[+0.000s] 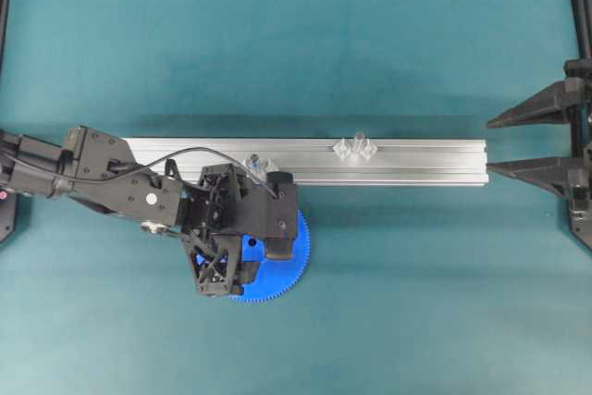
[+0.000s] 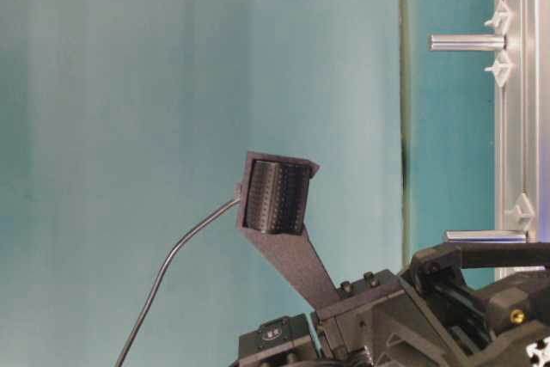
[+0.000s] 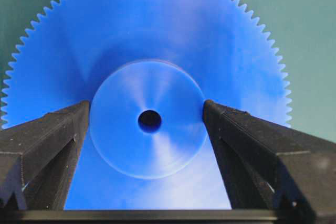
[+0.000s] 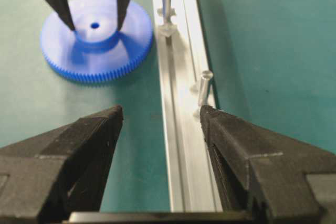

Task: Insert the large gear onto the shaft.
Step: 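Close the left gripper on the gear hub and lift the gear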

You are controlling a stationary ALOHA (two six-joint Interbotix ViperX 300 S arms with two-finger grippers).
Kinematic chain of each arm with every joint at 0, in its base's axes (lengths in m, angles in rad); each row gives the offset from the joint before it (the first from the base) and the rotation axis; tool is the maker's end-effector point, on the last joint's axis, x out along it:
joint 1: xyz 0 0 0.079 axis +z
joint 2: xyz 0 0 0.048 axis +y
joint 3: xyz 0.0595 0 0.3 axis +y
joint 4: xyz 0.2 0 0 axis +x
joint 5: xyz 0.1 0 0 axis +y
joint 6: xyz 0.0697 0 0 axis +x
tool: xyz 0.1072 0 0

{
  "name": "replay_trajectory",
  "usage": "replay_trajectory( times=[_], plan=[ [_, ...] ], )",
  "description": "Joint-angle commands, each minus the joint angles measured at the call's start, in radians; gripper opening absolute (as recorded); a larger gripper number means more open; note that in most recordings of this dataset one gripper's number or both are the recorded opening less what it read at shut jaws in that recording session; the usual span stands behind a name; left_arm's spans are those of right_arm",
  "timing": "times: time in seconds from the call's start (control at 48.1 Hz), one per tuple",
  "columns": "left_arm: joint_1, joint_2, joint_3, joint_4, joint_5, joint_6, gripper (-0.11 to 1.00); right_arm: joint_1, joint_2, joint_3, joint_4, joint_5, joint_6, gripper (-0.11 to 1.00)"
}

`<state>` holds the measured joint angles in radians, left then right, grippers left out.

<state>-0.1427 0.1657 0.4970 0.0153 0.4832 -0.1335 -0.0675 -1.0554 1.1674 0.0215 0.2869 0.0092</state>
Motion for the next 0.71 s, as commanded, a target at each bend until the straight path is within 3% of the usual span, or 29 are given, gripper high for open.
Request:
replay_trajectory(
  times=[0.0, 0.686],
  plan=[
    [-0.014, -0.008, -0.006, 0.002, 0.008, 0.008, 0.91, -0.003, 0.005, -0.009, 0.002, -0.005, 0.003, 0.7],
    [-0.032, 0.009, -0.008, 0.003, 0.052, 0.034, 0.91, -0.003, 0.005, -0.009, 0.002, -0.005, 0.005, 0.69]
  ],
)
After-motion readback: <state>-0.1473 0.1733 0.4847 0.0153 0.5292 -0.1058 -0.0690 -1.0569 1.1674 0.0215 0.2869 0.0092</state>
